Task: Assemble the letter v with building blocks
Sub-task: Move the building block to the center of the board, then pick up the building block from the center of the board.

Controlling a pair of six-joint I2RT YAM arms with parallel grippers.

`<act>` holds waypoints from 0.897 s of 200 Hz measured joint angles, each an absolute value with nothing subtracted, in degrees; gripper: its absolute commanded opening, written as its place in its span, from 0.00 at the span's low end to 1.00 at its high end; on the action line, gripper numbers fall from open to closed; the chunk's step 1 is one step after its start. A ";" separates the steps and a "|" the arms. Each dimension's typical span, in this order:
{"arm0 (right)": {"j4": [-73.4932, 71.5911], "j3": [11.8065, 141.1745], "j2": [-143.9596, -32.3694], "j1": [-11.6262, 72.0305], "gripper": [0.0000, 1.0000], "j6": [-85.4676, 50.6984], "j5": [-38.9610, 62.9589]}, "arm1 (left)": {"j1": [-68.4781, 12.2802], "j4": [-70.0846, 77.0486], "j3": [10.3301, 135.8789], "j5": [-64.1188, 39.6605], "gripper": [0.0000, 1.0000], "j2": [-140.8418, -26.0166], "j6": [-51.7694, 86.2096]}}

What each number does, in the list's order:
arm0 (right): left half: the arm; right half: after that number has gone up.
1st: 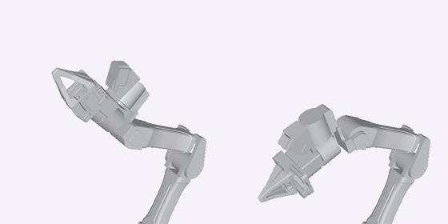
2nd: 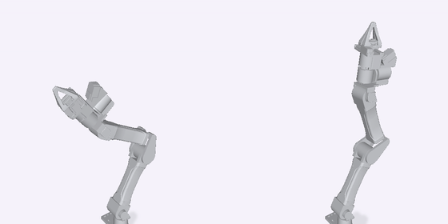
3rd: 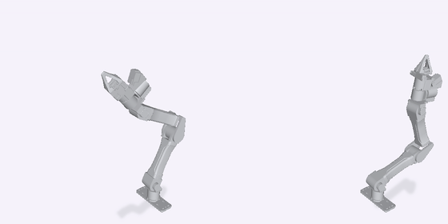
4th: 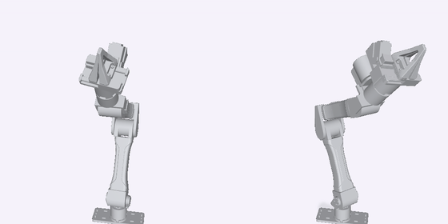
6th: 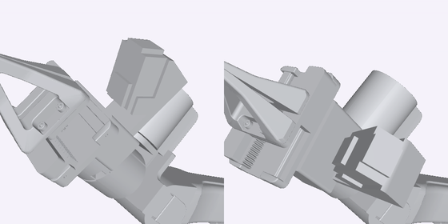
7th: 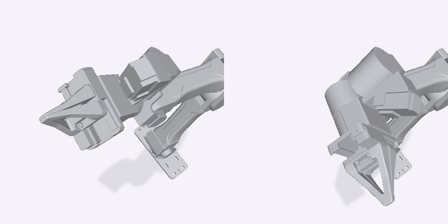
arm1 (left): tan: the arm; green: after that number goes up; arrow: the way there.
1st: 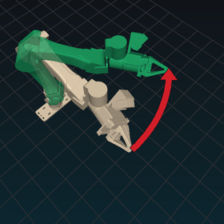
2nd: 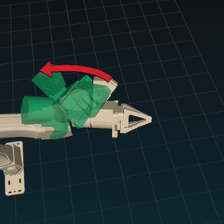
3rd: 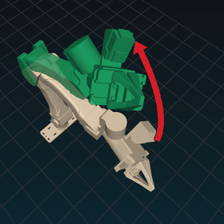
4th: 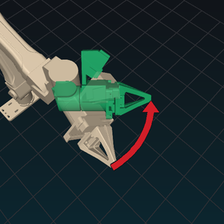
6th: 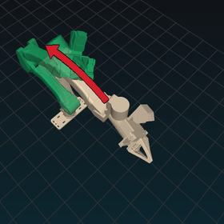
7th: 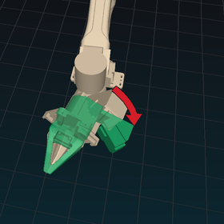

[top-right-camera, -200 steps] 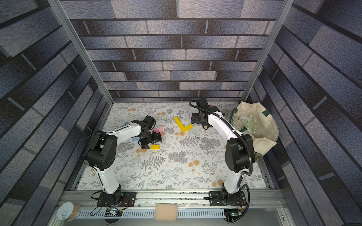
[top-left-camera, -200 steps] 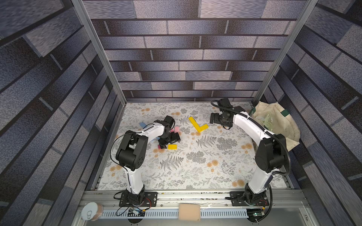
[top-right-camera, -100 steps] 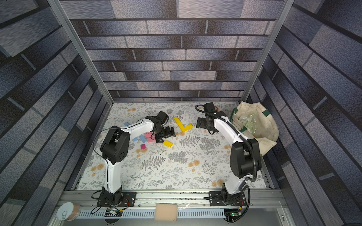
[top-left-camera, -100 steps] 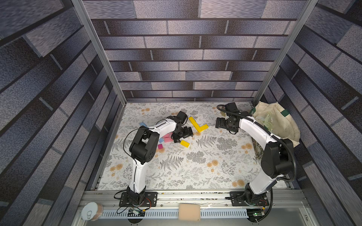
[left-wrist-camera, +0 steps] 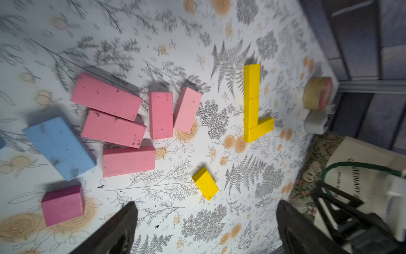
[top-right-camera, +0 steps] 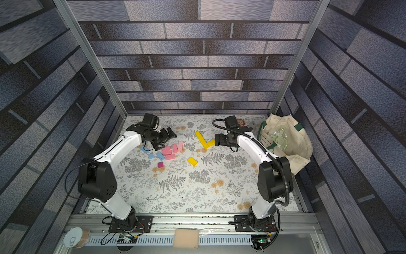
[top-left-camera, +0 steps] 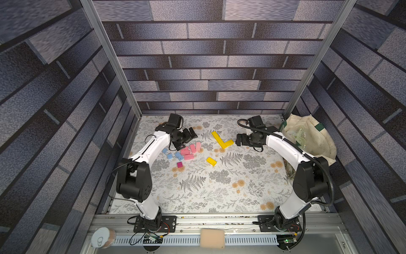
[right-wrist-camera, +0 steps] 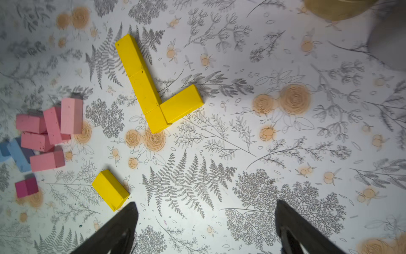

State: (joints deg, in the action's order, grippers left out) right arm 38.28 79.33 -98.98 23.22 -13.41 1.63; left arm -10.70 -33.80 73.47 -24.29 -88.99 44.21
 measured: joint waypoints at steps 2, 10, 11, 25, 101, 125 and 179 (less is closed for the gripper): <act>38.33 79.66 -99.48 23.83 0.94 -13.10 1.56 | -10.24 -33.12 72.31 -24.75 1.00 -87.92 44.36; 38.26 80.64 -101.30 26.17 0.91 -12.08 1.58 | -9.17 -31.16 68.40 -26.22 1.00 -84.79 45.10; 38.24 80.71 -101.60 26.55 0.91 -12.01 1.58 | -9.02 -30.83 67.48 -26.55 1.00 -84.20 45.15; 38.26 82.15 -104.64 30.46 0.90 -10.11 1.65 | -8.27 -27.40 60.62 -29.32 1.00 -80.99 46.50; 42.70 97.27 -121.05 41.80 0.73 -1.34 -0.75 | -2.39 -18.96 41.10 -36.36 1.00 -73.25 50.68; 44.82 100.18 -125.01 42.94 0.72 -0.23 -1.78 | -0.69 -17.78 41.04 -37.36 1.00 -72.01 50.65; 47.68 102.65 -127.00 44.71 0.65 0.93 -3.18 | 0.54 -17.32 40.80 -38.79 1.00 -72.16 50.61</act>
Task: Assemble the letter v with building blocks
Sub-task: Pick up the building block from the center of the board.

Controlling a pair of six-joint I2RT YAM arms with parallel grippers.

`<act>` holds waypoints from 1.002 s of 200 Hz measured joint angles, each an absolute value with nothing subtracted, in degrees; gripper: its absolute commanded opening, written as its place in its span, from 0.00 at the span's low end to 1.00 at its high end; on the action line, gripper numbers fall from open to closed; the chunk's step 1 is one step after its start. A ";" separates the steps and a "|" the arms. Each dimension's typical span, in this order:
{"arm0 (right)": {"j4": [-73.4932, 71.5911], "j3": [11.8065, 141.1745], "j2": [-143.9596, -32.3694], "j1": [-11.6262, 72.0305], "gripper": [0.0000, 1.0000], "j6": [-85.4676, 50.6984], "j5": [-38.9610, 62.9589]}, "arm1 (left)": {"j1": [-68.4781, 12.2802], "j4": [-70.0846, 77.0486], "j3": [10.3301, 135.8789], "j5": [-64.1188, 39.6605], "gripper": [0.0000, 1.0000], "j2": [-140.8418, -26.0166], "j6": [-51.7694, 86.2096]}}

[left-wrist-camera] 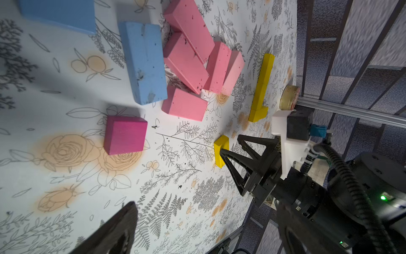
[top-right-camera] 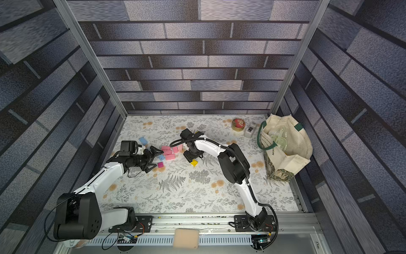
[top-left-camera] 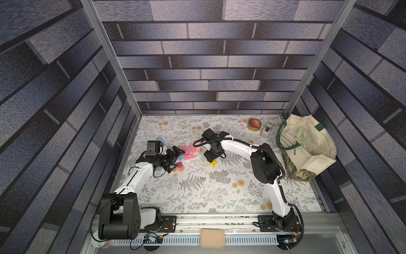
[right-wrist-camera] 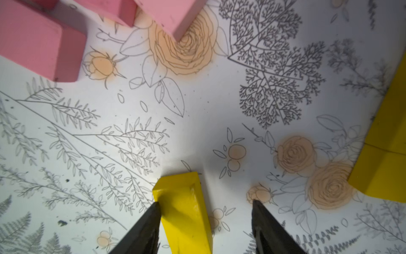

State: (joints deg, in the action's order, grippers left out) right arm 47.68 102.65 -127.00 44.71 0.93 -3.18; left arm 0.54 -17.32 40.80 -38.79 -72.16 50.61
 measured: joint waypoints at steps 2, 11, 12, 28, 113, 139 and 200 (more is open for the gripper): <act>47.77 102.72 -127.07 44.82 0.65 0.95 -3.22 | 0.56 -17.30 40.75 -38.81 1.00 -72.18 50.61; 47.92 102.83 -127.24 45.08 0.65 0.97 -3.46 | 0.64 -17.26 40.56 -38.85 1.00 -72.29 50.61; 47.94 102.83 -127.26 45.12 0.65 0.97 -3.49 | 0.64 -17.26 40.53 -38.85 1.00 -72.29 50.61; 48.27 102.83 -127.66 45.58 0.65 0.95 -3.57 | 0.82 -17.23 40.21 -38.96 1.00 -72.40 50.59; 48.27 102.89 -127.81 45.65 0.47 -1.10 -3.14 | 0.84 -17.12 39.59 -39.03 1.00 -71.40 50.43; 48.25 102.74 -127.81 45.91 0.31 -3.36 -4.01 | 0.73 -17.08 39.35 -39.03 1.00 -71.29 50.43; 48.21 101.32 -127.04 45.95 0.14 -14.92 -8.62 | -0.73 -16.73 39.68 -38.81 1.00 -71.35 50.43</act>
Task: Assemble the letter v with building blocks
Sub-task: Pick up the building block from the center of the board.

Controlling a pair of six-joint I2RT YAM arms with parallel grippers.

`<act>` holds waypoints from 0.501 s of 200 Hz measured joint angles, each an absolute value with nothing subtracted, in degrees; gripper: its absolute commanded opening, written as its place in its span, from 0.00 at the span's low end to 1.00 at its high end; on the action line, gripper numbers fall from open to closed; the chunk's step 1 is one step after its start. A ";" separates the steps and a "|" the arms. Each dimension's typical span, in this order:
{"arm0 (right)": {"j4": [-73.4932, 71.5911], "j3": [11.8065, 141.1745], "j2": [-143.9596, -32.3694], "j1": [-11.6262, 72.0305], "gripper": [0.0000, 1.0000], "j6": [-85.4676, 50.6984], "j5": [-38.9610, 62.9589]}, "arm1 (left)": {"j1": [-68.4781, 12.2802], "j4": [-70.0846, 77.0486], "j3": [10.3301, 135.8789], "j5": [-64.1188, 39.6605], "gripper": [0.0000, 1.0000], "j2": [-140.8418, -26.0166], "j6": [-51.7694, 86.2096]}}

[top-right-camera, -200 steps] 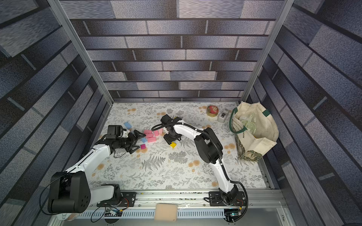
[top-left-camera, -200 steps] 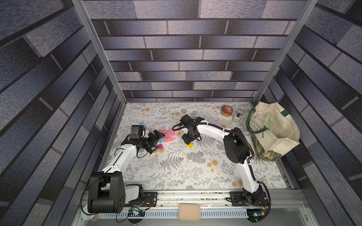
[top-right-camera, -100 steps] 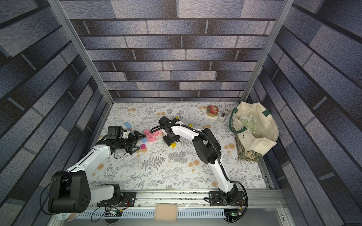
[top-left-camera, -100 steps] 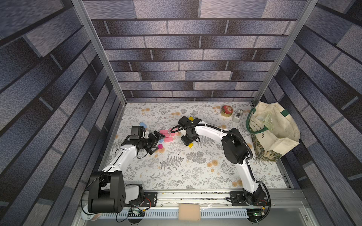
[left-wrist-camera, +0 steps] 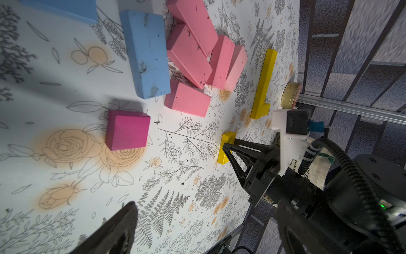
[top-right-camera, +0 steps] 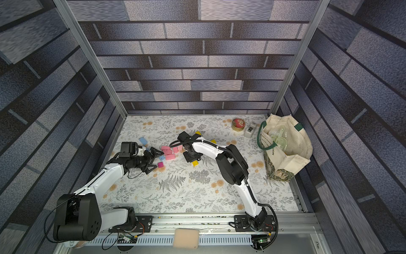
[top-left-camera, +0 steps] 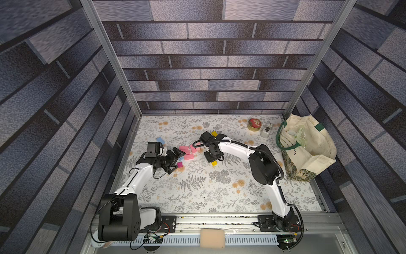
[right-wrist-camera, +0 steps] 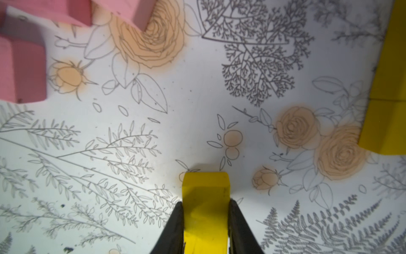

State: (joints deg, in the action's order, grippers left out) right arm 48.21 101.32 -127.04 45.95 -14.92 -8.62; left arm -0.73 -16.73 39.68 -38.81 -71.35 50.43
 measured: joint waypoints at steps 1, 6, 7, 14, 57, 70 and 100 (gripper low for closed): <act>48.23 101.27 -127.04 46.00 0.14 -15.14 -8.71 | -0.84 -16.75 39.75 -38.79 1.00 -71.37 50.43; 48.23 101.14 -126.96 46.04 0.13 -16.19 -9.10 | -1.34 -16.71 40.05 -38.76 1.00 -71.48 50.43; 48.23 101.10 -126.93 46.09 0.12 -16.49 -9.26 | -1.48 -16.73 40.16 -38.74 1.00 -71.55 50.43; 48.34 100.99 -126.85 46.13 0.12 -17.63 -9.80 | -2.13 -16.73 40.60 -38.63 1.00 -71.79 50.43; 51.00 97.41 -123.39 44.40 0.12 -22.44 -11.33 | -8.27 -18.06 49.32 -36.14 1.00 -75.77 48.73; 52.77 97.27 -121.51 42.37 0.12 -23.40 -11.27 | -10.37 -18.76 53.32 -34.85 1.00 -76.86 47.79; 56.34 99.53 -114.89 33.01 0.12 -25.61 -10.92 | -14.68 -19.99 62.22 -31.44 1.00 -79.79 45.23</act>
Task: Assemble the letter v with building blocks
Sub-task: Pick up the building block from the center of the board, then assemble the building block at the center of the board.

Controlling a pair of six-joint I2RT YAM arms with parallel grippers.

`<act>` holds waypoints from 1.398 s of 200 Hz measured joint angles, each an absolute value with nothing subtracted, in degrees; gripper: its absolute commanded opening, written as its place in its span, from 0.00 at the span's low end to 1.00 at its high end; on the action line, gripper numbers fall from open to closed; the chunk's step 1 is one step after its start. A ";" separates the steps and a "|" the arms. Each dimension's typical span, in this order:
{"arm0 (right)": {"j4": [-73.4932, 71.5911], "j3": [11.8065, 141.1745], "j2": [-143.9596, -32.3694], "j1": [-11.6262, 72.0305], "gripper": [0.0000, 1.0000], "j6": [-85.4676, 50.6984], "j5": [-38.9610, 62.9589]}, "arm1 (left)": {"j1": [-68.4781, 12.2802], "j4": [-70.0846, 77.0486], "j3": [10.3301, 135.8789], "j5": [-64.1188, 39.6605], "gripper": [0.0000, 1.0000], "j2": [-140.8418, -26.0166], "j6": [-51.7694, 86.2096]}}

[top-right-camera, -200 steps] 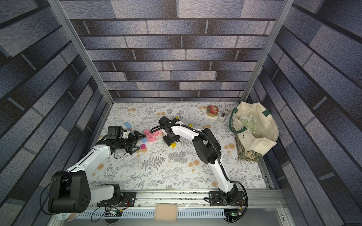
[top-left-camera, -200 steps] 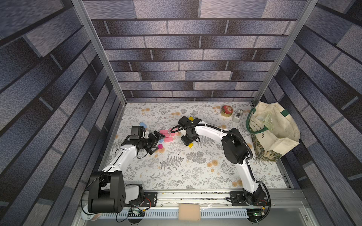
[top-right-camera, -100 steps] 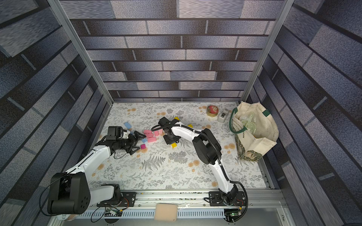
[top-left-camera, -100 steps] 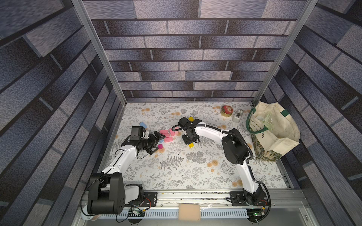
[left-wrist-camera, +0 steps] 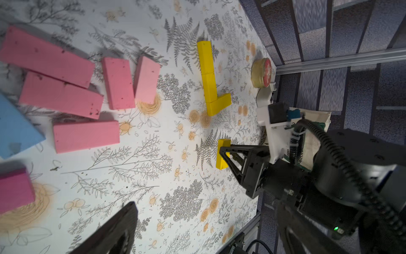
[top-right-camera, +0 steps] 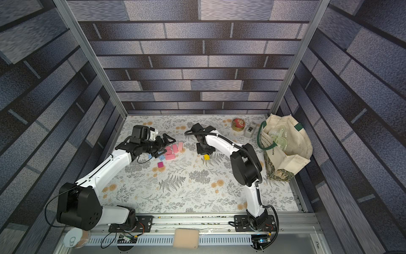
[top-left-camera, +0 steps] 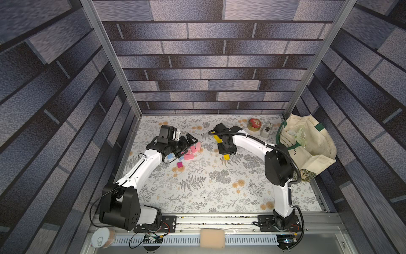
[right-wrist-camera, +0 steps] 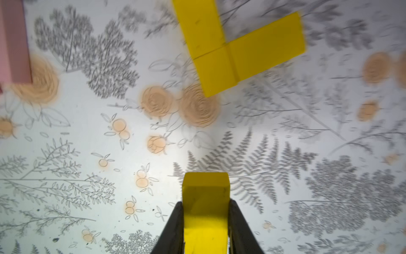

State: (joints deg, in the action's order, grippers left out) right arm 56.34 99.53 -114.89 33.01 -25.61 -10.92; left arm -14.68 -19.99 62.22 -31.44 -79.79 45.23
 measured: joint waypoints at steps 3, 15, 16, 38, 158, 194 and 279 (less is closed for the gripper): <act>56.64 100.25 -114.45 31.79 0.12 -25.89 -10.92 | -15.09 -20.18 63.18 -31.09 1.00 -80.23 44.93; 57.34 103.63 -113.54 27.51 0.12 -27.09 -10.90 | -16.64 -20.97 66.89 -29.98 1.00 -82.13 43.94; 57.36 103.88 -113.51 27.31 0.12 -27.18 -10.90 | -16.75 -21.02 67.13 -29.87 1.00 -82.28 43.81; 58.74 110.85 -114.19 20.03 0.12 -30.20 -10.37 | -19.79 -22.63 74.50 -27.35 1.00 -86.87 41.71; 64.82 131.52 -136.99 15.84 0.16 -47.03 -7.57 | -25.41 -23.35 81.87 -22.20 1.00 -94.41 36.34; 63.77 131.52 -138.63 15.84 0.16 -54.02 -7.18 | -25.41 -23.33 81.12 -22.87 1.00 -95.24 36.36; 61.87 132.86 -144.31 15.84 0.17 -63.40 -7.31 | -25.04 -23.16 81.12 -25.36 1.00 -97.03 36.38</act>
State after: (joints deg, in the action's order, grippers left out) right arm 61.87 132.86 -144.31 15.84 -63.40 -7.31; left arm -25.04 -23.16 81.12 -25.36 -97.03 36.38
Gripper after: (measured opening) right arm 0.293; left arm 0.996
